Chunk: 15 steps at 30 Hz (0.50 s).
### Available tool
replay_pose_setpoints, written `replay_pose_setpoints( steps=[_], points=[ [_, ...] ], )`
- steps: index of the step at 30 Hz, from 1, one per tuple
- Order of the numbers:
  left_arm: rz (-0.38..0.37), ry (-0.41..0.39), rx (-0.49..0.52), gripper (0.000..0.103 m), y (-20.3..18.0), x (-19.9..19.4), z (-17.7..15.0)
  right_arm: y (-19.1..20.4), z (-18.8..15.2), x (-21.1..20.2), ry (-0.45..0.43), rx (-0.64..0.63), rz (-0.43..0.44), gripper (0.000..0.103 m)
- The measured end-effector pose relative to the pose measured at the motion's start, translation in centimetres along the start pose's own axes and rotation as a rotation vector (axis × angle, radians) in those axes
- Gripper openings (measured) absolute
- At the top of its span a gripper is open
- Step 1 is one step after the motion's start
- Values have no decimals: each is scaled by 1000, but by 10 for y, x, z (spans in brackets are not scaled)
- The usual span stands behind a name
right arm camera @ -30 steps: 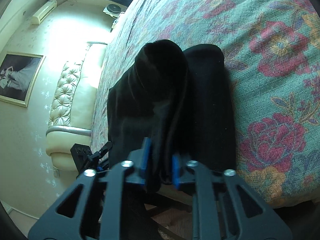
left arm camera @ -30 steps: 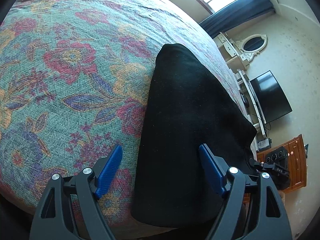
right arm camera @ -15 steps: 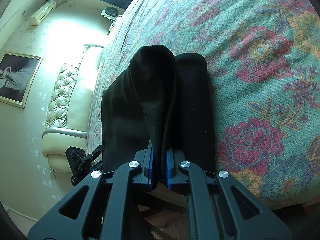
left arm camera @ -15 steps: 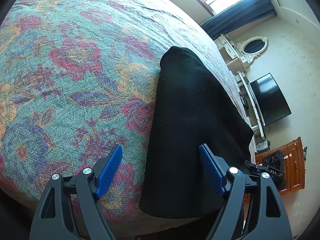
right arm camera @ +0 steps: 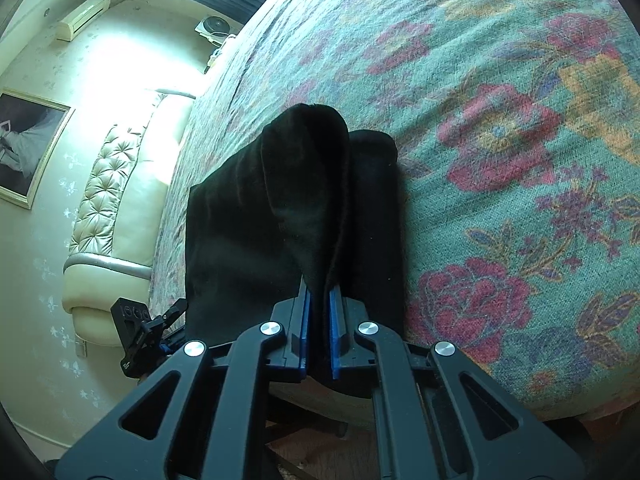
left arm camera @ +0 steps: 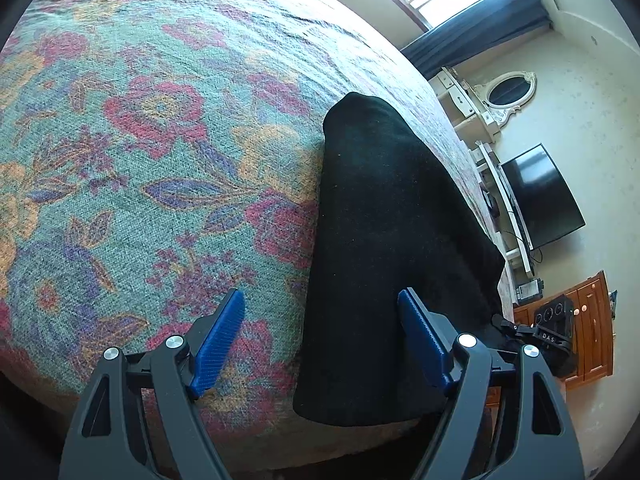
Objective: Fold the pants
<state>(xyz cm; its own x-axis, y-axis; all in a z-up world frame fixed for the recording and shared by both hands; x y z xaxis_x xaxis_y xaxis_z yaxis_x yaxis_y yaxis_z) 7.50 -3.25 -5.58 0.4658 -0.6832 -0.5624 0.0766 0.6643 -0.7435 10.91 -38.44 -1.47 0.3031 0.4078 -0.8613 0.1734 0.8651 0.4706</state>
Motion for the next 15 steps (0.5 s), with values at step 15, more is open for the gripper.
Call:
replay_pose_setpoints(
  steps=[15],
  points=[
    [44,5,38,78,-5,1,-1,-37,9,-14,-22,113,97,28]
  ],
)
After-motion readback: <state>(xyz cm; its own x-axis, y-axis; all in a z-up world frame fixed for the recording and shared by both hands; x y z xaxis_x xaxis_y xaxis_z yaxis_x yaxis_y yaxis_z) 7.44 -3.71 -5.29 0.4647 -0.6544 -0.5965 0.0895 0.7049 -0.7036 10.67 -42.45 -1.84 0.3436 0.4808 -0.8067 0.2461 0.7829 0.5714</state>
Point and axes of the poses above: each gripper's, at about its wrist camera, not at the fingertips, and x roughly the way its jaws point, y to its left, z to its top, the point moved 1 cm from there along x, roughly the way its jaws point, and after that the axes turned 13 degrees about -z, right-handed, at the moved point
